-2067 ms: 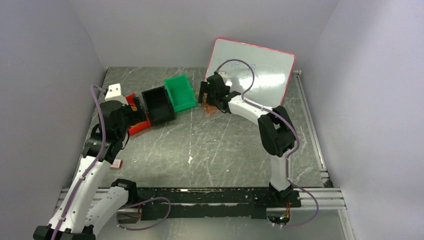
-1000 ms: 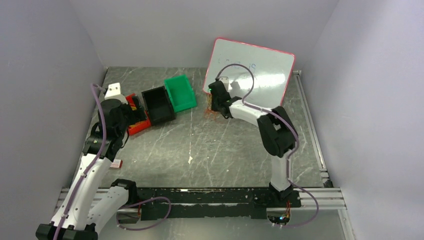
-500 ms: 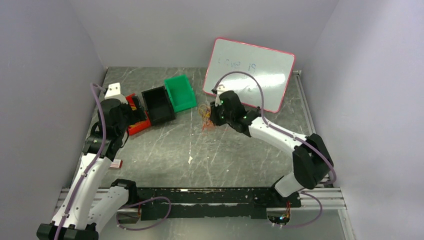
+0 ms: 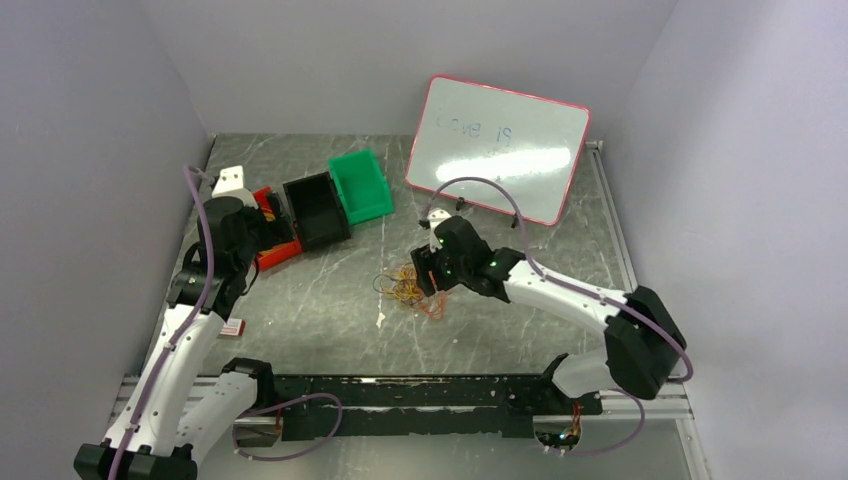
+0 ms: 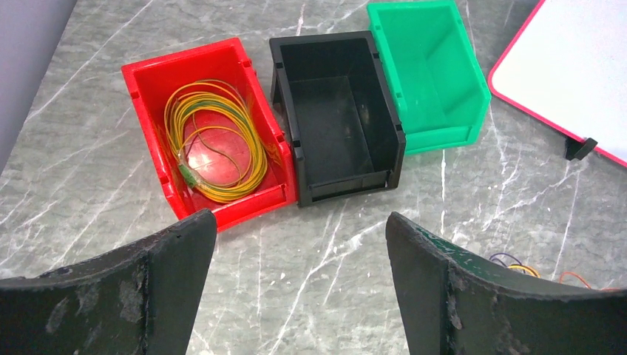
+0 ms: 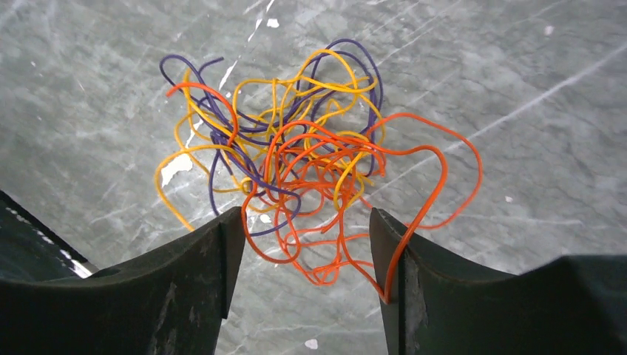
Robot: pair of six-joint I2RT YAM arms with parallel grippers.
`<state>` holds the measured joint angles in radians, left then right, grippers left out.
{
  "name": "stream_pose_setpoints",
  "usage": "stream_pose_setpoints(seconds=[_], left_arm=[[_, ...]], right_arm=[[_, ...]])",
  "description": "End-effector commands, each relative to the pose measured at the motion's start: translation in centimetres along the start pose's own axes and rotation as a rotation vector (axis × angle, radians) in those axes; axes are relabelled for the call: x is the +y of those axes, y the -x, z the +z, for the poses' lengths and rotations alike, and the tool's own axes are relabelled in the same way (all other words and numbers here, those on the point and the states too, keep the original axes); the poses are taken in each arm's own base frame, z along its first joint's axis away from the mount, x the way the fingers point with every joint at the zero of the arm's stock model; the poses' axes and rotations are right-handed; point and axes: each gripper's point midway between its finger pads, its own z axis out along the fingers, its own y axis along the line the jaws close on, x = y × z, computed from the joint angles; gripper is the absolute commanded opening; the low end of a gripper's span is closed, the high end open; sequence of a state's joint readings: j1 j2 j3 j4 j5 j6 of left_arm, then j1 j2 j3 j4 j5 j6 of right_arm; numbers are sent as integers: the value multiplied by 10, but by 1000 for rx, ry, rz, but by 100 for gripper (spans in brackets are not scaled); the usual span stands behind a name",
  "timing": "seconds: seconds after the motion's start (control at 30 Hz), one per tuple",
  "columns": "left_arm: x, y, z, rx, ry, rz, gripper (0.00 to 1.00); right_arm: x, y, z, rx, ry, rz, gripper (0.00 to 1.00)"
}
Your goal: Untangle the cables
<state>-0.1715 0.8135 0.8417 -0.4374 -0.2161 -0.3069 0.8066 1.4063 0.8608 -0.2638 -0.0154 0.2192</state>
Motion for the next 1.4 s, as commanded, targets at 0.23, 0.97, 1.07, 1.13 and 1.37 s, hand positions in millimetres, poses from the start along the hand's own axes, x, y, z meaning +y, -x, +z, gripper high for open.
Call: stream_pose_setpoints(seconds=[0.23, 0.97, 1.07, 1.13, 1.37], left_arm=[[-8, 1, 6, 1, -45, -11, 90], [-9, -3, 10, 22, -49, 1, 90], [-10, -3, 11, 25, -51, 1, 90], [-10, -4, 11, 28, -51, 2, 89], [-9, -3, 11, 23, -49, 1, 89]], right_arm=[[-7, 35, -73, -174, -80, 208, 72], [-55, -29, -57, 229, -430, 202, 94], [-47, -30, -50, 247, -365, 200, 96], [-40, -21, -53, 223, -325, 204, 96], [-43, 24, -84, 79, -366, 234, 93]])
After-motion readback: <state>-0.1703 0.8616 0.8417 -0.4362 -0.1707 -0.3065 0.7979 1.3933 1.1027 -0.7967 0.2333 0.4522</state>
